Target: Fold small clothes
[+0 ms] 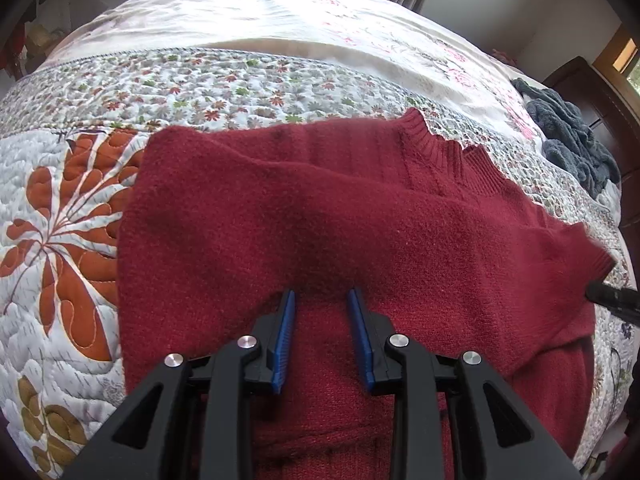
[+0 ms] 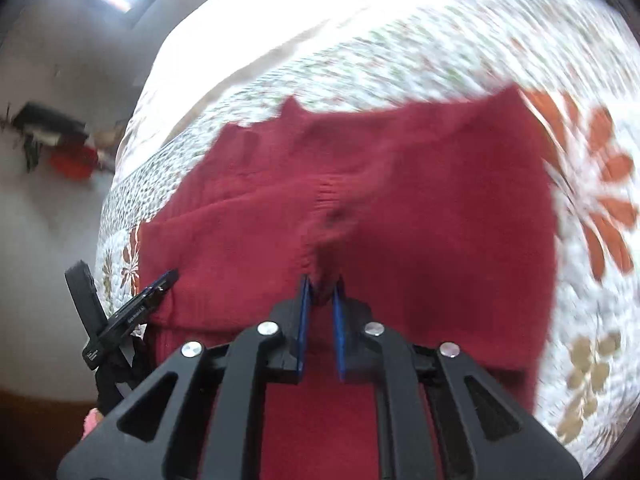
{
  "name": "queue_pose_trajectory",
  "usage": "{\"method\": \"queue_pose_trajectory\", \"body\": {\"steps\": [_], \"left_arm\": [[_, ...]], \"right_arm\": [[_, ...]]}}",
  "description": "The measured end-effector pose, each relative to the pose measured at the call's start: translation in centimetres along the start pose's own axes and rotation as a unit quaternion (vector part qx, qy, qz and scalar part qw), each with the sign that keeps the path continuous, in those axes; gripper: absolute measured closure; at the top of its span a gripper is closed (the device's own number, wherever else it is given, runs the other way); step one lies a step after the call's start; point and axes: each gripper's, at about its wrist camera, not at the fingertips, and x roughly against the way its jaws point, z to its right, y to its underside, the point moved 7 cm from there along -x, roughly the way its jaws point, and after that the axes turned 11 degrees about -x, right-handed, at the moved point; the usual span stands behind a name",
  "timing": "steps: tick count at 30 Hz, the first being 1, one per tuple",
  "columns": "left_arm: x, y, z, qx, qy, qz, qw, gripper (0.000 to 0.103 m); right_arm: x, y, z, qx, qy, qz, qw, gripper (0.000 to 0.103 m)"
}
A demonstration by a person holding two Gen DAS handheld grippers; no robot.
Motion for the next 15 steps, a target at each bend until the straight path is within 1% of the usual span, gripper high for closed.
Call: {"method": "queue_pose_trajectory", "body": {"steps": [2,4,5,6,8,9,10,12,15], "left_arm": [[0.0,0.0,0.1,-0.007,-0.005,0.0,1.0,0.074],[0.0,0.0,0.1,-0.008,-0.006,-0.001,1.0,0.074],[0.0,-0.1,0.1,-0.005,-0.006,-0.003,1.0,0.074],[0.2,-0.2,0.1,-0.002,-0.006,-0.003,1.0,0.074],[0.8,-0.4,0.2,-0.001,-0.013,-0.002,0.9999,0.074],[1.3,-0.6,0.3,-0.002,-0.021,0.002,0.9998,0.073],[2.2,-0.8,0.7,-0.007,-0.027,0.017,0.9995,0.073],[3.1,-1.1,1.7,-0.027,-0.029,0.03,0.9987,0.069],[2.8,-1.1,2.9,-0.048,-0.029,0.026,0.9981,0.068]], "right_arm": [[0.1,0.4,2.6,-0.021,0.003,-0.008,1.0,0.09],[0.5,0.7,4.4,-0.042,-0.009,-0.012,0.999,0.085],[0.6,0.6,4.9,-0.051,-0.015,-0.012,0.999,0.081],[0.7,0.4,5.6,-0.066,-0.026,-0.01,0.997,0.074],[0.9,-0.2,6.2,-0.086,-0.044,-0.007,0.995,0.067],[0.8,-0.5,6.4,-0.094,-0.051,-0.007,0.994,0.067],[0.6,-0.8,6.4,-0.099,-0.058,-0.008,0.993,0.067],[-0.1,-1.3,6.0,-0.095,-0.063,-0.015,0.993,0.067],[-1.2,-1.9,5.3,-0.084,-0.054,-0.02,0.995,0.068]]}}
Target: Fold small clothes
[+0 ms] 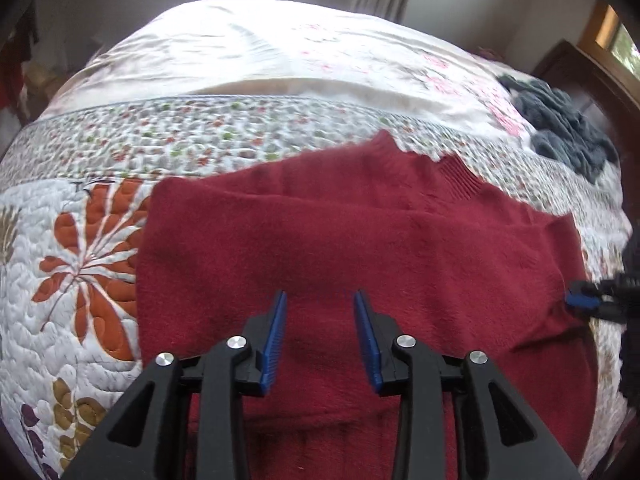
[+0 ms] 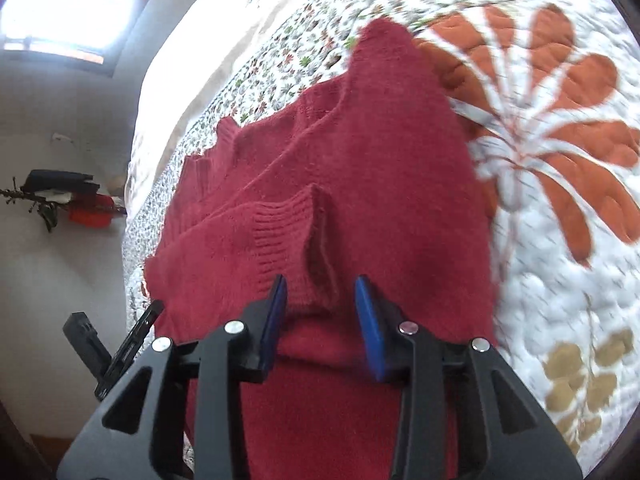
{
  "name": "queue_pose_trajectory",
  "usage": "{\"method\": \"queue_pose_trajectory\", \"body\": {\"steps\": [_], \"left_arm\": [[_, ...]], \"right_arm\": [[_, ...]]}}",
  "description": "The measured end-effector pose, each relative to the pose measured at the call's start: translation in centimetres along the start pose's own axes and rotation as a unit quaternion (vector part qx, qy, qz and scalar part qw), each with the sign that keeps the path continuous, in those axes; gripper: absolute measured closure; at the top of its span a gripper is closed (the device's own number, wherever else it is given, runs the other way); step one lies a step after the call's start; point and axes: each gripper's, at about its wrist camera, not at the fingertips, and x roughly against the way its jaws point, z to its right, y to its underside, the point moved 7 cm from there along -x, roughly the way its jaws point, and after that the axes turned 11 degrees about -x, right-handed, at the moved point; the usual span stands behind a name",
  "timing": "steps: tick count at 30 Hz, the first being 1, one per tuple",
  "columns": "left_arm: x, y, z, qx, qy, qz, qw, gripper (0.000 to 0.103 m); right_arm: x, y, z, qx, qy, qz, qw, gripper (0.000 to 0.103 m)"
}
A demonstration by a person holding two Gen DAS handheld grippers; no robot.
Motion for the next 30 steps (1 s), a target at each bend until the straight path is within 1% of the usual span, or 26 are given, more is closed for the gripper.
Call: {"method": "queue_pose_trajectory", "body": {"steps": [2,3,4,5,6,8,9,11,13,14,16,20,22,23,24,26,27,29,30], "left_arm": [[-0.7,0.2,0.5,0.002,0.008,-0.01,0.9999,0.068],[-1.0,0.3,0.5,0.004,0.007,-0.013,0.9999,0.068],[-1.4,0.4,0.5,0.003,0.004,-0.015,0.9999,0.068],[-1.6,0.6,0.5,0.002,0.002,-0.016,0.9999,0.066],[-1.6,0.7,0.4,0.002,0.001,-0.016,0.9999,0.066],[-1.5,0.8,0.3,0.003,0.005,-0.015,0.9999,0.066],[-1.3,0.8,0.2,0.004,0.007,-0.015,0.9999,0.066],[-1.0,0.8,0.1,0.003,0.01,-0.014,0.9999,0.066],[-1.2,0.9,0.0,-0.003,0.01,-0.019,0.9998,0.064],[-1.4,1.1,0.0,-0.005,0.008,-0.022,0.9997,0.063],[-2.0,1.4,-0.1,-0.007,0.007,-0.027,0.9996,0.062],[-2.6,1.7,0.0,-0.013,0.003,-0.027,0.9996,0.061],[-2.1,1.8,0.0,-0.011,0.0,-0.029,0.9995,0.061],[-1.6,1.9,0.0,-0.007,-0.002,-0.031,0.9995,0.061],[-1.0,2.0,0.0,-0.005,-0.004,-0.034,0.9994,0.063],[1.4,3.0,0.2,-0.009,-0.011,-0.033,0.9993,0.063],[2.6,3.8,0.4,-0.013,-0.015,-0.03,0.9994,0.061],[5.6,6.4,0.8,-0.019,-0.02,-0.025,0.9993,0.058],[7.3,8.2,1.1,-0.015,-0.018,-0.025,0.9994,0.057]], "right_arm": [[-1.0,-0.2,-0.5,0.008,0.002,-0.009,1.0,0.07],[-1.5,-0.1,-1.0,0.016,0.007,-0.016,1.0,0.072],[-2.0,0.0,-1.5,0.028,0.019,-0.014,0.999,0.075],[-2.2,-0.1,-1.9,0.043,0.026,-0.012,0.999,0.088],[-2.2,0.0,-2.2,0.056,0.029,-0.01,0.998,0.097],[-1.3,0.1,-2.6,0.062,0.018,-0.002,0.998,0.097],[-0.5,0.3,-2.7,0.066,0.015,0.01,0.998,0.098],[0.3,0.7,-2.2,0.064,0.026,0.017,0.997,0.098],[-0.1,0.9,-1.7,0.063,0.038,0.012,0.997,0.098],[-0.8,1.1,-1.1,0.065,0.056,0.006,0.996,0.098],[-1.9,1.3,-0.3,0.059,0.072,-0.002,0.996,0.098],[-2.7,1.1,0.4,0.062,0.078,0.005,0.995,0.099],[-1.9,1.5,0.1,0.068,0.072,0.01,0.995,0.096],[-1.0,1.8,0.0,0.065,0.063,0.016,0.996,0.09],[0.6,2.4,0.0,0.062,0.058,0.031,0.996,0.088],[3.3,4.2,0.2,0.069,0.046,0.047,0.995,0.088],[5.0,5.9,0.7,0.072,0.039,0.056,0.995,0.088],[7.4,9.4,1.9,0.077,0.04,0.059,0.994,0.088],[9.0,12.2,3.1,0.077,0.04,0.062,0.994,0.087]]}}
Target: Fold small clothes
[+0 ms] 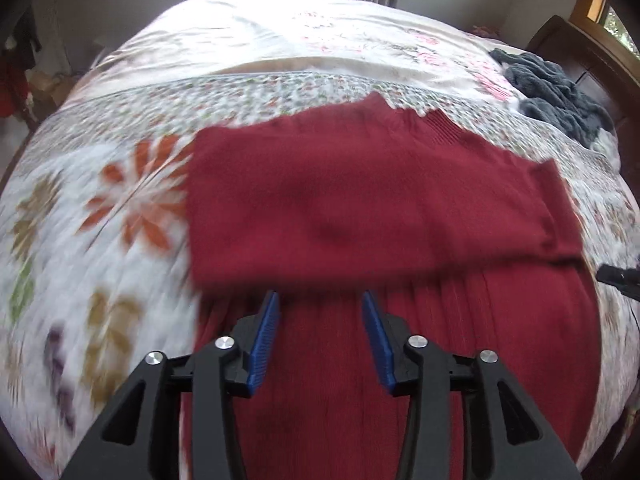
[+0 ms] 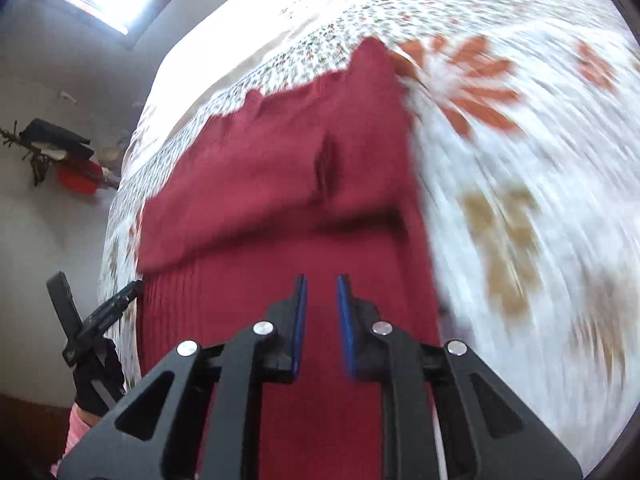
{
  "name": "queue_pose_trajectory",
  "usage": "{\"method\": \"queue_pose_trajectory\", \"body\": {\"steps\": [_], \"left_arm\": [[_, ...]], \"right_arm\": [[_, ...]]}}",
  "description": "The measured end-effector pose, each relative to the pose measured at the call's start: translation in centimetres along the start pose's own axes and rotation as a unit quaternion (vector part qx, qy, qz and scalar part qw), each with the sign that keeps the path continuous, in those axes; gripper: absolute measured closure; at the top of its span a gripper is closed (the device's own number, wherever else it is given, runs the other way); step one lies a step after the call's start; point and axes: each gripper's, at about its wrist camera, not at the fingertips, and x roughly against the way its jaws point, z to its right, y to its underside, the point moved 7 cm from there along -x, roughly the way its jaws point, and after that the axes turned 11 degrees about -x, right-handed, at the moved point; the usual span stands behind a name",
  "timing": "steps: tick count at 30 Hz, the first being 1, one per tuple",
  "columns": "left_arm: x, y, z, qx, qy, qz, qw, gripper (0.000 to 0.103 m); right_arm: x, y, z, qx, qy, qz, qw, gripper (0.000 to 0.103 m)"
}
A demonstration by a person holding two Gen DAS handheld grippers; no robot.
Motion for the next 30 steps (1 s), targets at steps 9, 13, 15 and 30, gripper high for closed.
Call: {"method": "queue_pose_trajectory", "body": {"steps": [9,13,15,30], "left_arm": [[9.5,15.2,0.3,0.051,-0.013,-0.015,0.9985,0.053],[11.8,19.1,0.2,0.065,-0.013,-0.023,0.9975,0.049],[12.8,20.5,0.0,0.063,-0.016,-0.017,0.9978,0.049],[14.9,25.7,-2.1,0.093,-0.03,-0.01,0.9952,0.04]], "right_arm": [[8.1,16.4,3.8,0.0,0.017,0.016,1.0,0.081],[9.9,20.0,5.0,-0.015,0.016,0.026,0.999,0.078],[10.4,21.5,5.3,-0.012,0.03,0.03,0.999,0.078],[7.6,23.9,6.5,-0.036,0.066,-0.015,0.997,0.063]]}}
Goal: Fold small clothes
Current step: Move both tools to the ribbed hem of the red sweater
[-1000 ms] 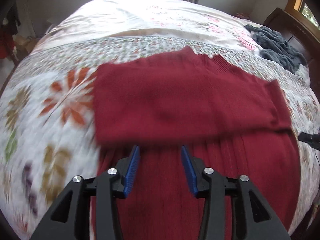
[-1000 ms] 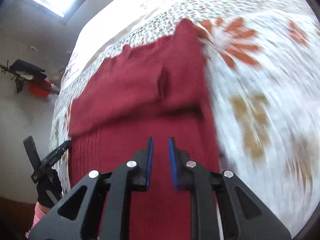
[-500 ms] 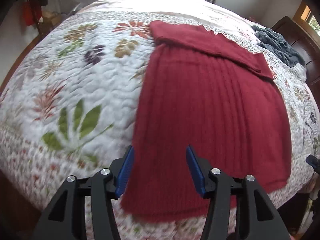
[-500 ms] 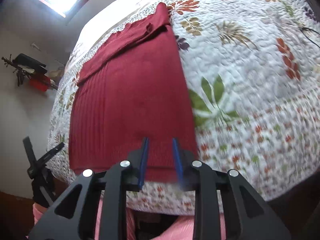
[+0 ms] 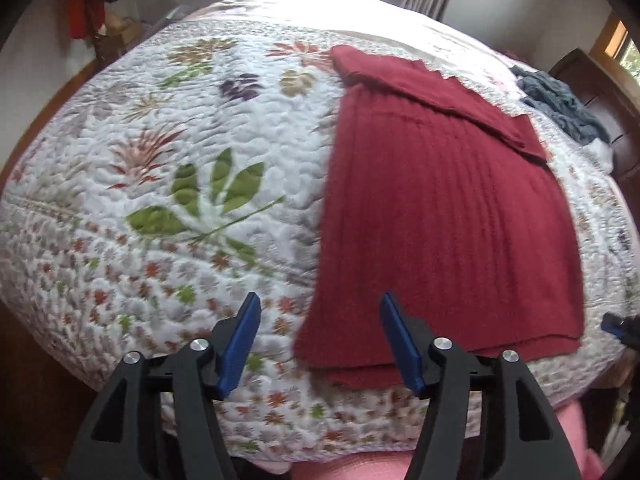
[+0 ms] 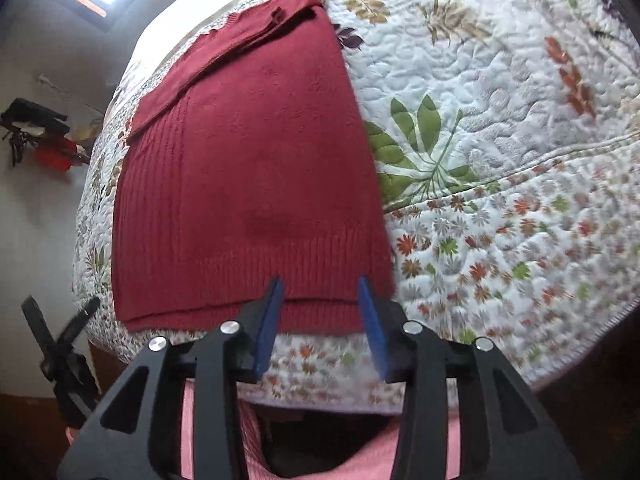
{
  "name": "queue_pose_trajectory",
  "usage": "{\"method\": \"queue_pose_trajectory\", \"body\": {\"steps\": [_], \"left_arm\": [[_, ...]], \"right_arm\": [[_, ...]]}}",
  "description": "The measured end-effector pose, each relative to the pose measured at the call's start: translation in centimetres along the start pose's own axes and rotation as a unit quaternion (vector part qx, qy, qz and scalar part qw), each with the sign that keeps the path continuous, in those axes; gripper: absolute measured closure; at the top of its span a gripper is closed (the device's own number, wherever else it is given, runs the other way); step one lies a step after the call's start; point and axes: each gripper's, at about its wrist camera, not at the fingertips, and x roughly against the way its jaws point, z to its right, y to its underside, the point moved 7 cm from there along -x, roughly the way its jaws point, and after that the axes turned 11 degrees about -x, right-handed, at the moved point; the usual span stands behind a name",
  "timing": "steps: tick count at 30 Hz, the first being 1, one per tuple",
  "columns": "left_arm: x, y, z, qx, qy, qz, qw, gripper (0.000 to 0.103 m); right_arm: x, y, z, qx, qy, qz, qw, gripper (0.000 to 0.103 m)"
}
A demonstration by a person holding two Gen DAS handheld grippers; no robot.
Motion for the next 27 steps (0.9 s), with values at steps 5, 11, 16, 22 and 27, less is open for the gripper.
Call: {"method": "queue_pose_trajectory", "body": {"steps": [5,11,16,22,27], "left_arm": [[-0.7,1.2,-0.3,0.018,-0.004,-0.022,0.9996,0.04],[-2.2,0.7,0.8,0.012,0.015,-0.053,0.9984,0.04],[-4.0,0.5,0.8,0.029,0.022,-0.072,0.9968,0.04],[-4.6,0.6,0.9,0.033,0.02,-0.072,0.9966,0.04],[-4.1,0.4,-0.6,0.053,0.009,-0.057,0.9969,0.04]], "right_arm": [[-1.5,-0.9,3.0,-0.023,-0.022,-0.023,0.999,0.057],[-2.0,-1.0,5.3,-0.039,-0.071,-0.026,0.996,0.053],[-3.0,-1.1,5.2,-0.028,-0.078,-0.029,0.996,0.053],[-2.5,-1.4,3.7,-0.004,-0.074,-0.021,0.997,0.053],[-2.3,-1.4,3.0,0.009,-0.073,-0.025,0.997,0.053]]}}
